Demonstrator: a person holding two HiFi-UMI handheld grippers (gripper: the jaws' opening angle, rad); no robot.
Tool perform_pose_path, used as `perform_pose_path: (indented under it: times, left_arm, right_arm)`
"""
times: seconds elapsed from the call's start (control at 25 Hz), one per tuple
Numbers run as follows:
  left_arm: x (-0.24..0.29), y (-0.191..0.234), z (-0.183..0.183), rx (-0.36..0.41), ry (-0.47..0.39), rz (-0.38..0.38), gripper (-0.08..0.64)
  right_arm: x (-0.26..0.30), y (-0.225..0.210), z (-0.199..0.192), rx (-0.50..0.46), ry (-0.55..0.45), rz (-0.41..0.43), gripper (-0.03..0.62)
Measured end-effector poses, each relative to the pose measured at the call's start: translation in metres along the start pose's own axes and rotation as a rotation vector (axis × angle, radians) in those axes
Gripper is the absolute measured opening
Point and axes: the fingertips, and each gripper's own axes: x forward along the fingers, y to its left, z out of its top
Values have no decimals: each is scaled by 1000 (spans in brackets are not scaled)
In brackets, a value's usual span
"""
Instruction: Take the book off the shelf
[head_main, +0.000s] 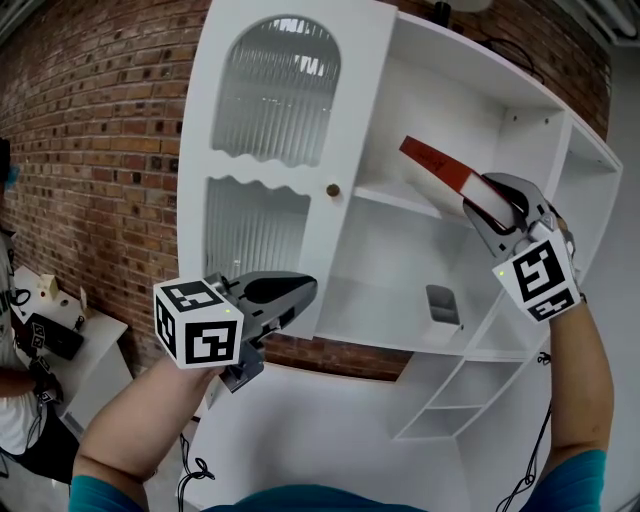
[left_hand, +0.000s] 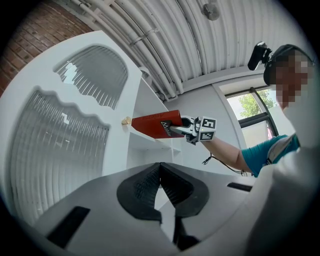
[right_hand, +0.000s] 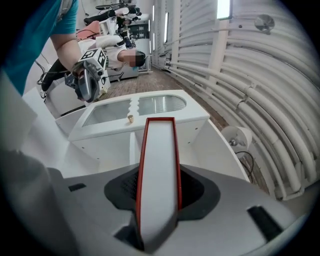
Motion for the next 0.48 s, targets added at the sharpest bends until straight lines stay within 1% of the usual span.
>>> perform_pose_path:
  times: [0.2,0.4,0.48]
  left_arm:
    - [-6,-4,-1,5,11,-15,14]
    - [-10,-11,-7,-5,21,-39,14]
    - [-11,-14,-10,-9,27,-51,14]
  right_arm:
    - [-34,-11,10,90,-57,-49,175]
    - [-65,-14,19,210,-120,-65,175]
    - [-78,-13,19,255,-129,-73,175]
